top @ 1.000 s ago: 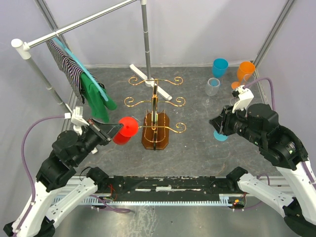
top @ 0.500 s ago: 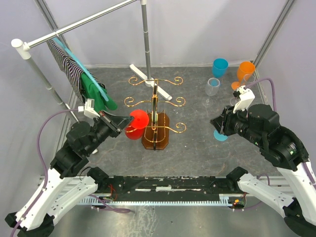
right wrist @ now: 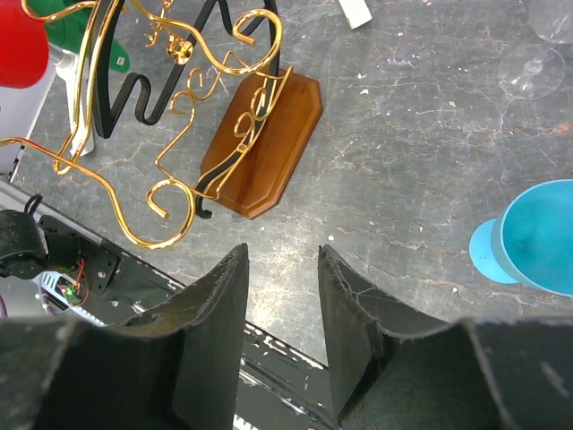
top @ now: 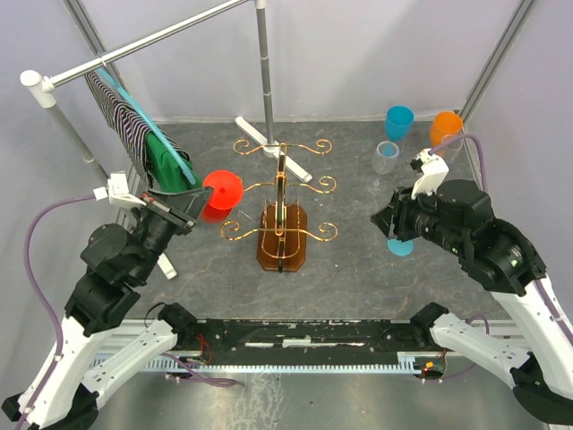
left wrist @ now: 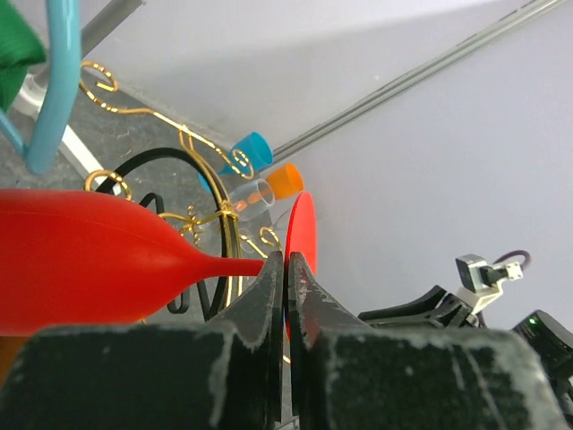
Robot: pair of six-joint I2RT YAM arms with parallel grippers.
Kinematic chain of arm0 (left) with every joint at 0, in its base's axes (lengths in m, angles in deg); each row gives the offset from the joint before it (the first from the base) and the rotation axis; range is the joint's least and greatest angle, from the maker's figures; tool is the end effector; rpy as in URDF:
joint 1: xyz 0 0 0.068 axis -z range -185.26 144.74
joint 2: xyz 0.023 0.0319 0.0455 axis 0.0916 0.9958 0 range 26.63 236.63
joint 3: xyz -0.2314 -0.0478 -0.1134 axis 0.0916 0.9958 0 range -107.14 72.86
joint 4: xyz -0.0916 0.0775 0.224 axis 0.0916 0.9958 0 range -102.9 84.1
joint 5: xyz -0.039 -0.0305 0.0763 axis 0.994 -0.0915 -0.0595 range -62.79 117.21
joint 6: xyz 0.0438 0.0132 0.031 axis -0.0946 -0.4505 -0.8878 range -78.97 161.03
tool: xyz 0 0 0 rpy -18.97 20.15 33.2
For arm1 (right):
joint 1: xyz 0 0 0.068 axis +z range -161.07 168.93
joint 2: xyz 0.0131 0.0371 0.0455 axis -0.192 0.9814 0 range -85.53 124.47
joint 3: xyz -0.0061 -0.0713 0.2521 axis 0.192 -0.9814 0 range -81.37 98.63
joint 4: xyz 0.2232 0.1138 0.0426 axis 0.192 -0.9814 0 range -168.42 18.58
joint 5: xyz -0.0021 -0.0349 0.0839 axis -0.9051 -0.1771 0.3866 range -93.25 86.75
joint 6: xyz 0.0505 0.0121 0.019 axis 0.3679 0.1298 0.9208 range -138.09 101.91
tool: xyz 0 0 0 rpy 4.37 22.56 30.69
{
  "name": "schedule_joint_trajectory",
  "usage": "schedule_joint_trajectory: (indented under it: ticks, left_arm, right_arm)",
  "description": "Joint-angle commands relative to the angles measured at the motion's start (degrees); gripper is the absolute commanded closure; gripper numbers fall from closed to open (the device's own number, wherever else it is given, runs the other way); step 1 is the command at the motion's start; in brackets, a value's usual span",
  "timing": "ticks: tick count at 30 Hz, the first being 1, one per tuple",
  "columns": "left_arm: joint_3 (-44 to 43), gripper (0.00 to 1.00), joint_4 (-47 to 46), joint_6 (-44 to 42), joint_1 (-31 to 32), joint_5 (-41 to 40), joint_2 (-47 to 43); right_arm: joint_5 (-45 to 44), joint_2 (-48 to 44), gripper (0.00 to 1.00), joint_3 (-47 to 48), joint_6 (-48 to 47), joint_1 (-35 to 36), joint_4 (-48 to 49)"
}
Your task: Take the wine glass off the wine glass rack
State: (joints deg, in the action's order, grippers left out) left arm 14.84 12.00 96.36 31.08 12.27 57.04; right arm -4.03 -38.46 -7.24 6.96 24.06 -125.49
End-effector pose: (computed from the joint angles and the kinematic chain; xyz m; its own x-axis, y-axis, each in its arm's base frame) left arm 0.0817 -0.0482 0.4098 -0.2785 -0.7816 -0.5582 0.2390 0.5065 -0.8284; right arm 0.1075 0.0752 0.4093 -0.5759 0.1125 -0.8097 -0.3549 0.8578 0.3717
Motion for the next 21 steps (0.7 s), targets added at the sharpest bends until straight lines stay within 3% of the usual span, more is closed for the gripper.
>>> schedule_joint_trajectory:
  ticks: [1,7,11,18,21]
  left_arm:
    - [-4.10,0.97,-2.54,-4.61,-0.04,1.75,1.18]
    - [-9.58,0.97,-6.20,-8.63,-0.02,12.52,4.85]
    - [-9.25,0.97,-13.59,-13.03,-0.03,23.05,6.18]
    - [-9.89,0.97,-21.87,-22.66,-0.04,41.55,11.69]
    - [-11.80,0.97,-22.44,-30.28,-0.04,47.25,15.33]
  right_arm:
    - [1.19,0.82,0.55,-0.28,1.08,0.30,3.84]
    - [6.09,1.72,0.54,-0.17,2.94,0.29,7.66]
    - [10.66,6.43,0.48,3.57,10.47,0.33,7.07]
    - [21.17,15.98,0.23,12.54,28.12,-0.06,7.84]
    - [26.70,17.06,0.17,9.52,41.55,-2.38,18.34]
